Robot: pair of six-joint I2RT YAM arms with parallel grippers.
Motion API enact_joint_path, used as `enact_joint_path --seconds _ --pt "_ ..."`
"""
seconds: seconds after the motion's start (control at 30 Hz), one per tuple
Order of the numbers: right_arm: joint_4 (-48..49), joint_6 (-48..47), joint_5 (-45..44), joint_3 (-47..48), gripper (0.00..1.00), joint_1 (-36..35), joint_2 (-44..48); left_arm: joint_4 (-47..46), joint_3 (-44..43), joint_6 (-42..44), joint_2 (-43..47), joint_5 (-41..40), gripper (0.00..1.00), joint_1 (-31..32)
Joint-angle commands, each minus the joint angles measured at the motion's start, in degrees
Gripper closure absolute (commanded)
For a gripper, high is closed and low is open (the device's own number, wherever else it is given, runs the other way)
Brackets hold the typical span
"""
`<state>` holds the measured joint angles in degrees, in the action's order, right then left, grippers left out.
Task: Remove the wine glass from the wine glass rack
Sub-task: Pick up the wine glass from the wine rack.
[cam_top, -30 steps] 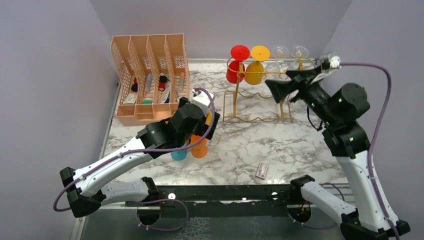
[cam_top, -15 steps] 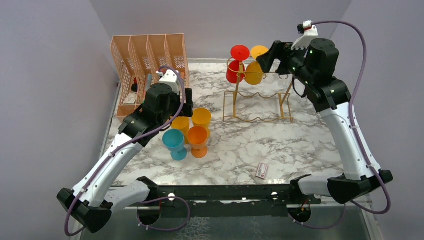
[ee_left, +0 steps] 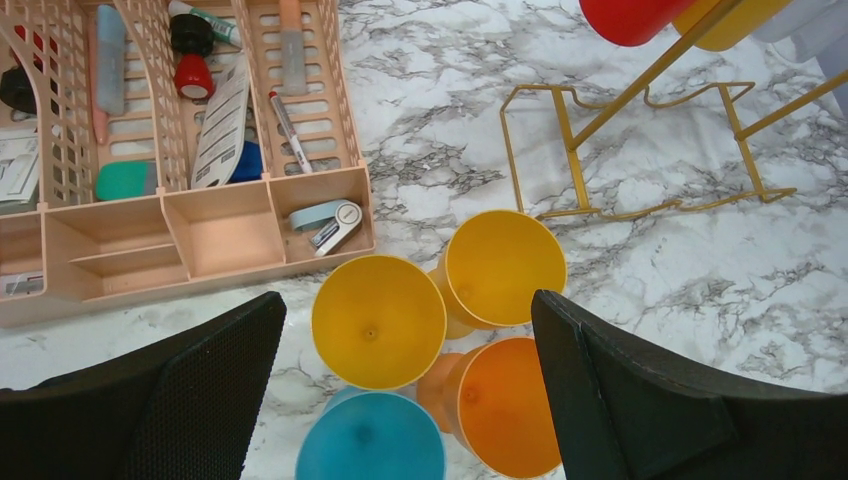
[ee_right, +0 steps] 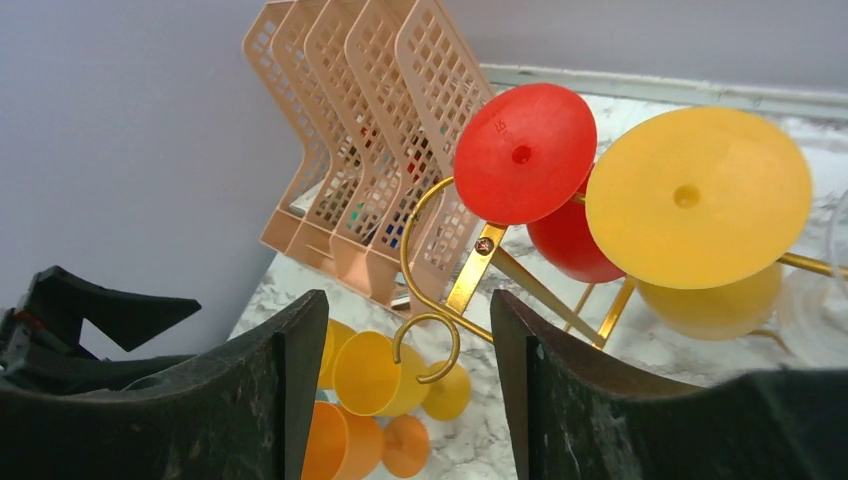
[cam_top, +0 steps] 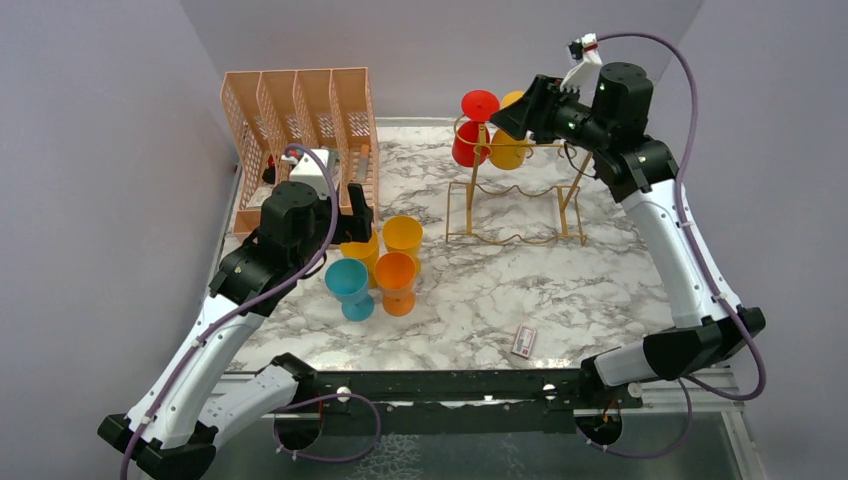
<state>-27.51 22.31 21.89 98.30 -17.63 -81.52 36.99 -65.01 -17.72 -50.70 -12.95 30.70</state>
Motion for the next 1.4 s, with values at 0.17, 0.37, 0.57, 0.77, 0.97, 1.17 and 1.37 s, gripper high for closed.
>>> enact_joint_path --seconds 0.17,0.37,0.57,0.77,0.97,1.17,1.37 --pt "6.57 12.84 -0.49 -2.24 0.41 -0.04 -2.89 0.71 0.49 -1.41 1.14 1.48 0.01 -0.22" --pt "6.80 15.08 -4.86 -2.35 0.45 -0.13 -5.00 0.71 0.25 -1.88 2.44 0.17 0.01 -0.28" --pt "10.90 18.67 -8.04 -4.89 0.50 -0.13 -5.23 0.82 0.72 -2.12 4.26 -0.40 0.01 -0.25" --pt "14.92 23.64 -9.76 -7.67 0.51 -0.21 -5.51 0.89 1.03 -2.68 5.15 -0.44 0.01 -0.22" --pt "17.35 28.85 -13.49 -9.69 0.52 -0.95 -5.14 0.94 0.10 -3.07 6.07 -1.55 0.01 -0.23" --pt "18.10 30.37 -14.98 -10.32 0.56 -1.30 -5.76 0.99 0.92 -3.50 7.26 -1.55 0.01 -0.26" --pt "17.41 31.13 -15.06 -9.98 0.58 -2.08 -6.98 0.98 1.20 -3.88 7.44 -1.29 0.01 -0.26"
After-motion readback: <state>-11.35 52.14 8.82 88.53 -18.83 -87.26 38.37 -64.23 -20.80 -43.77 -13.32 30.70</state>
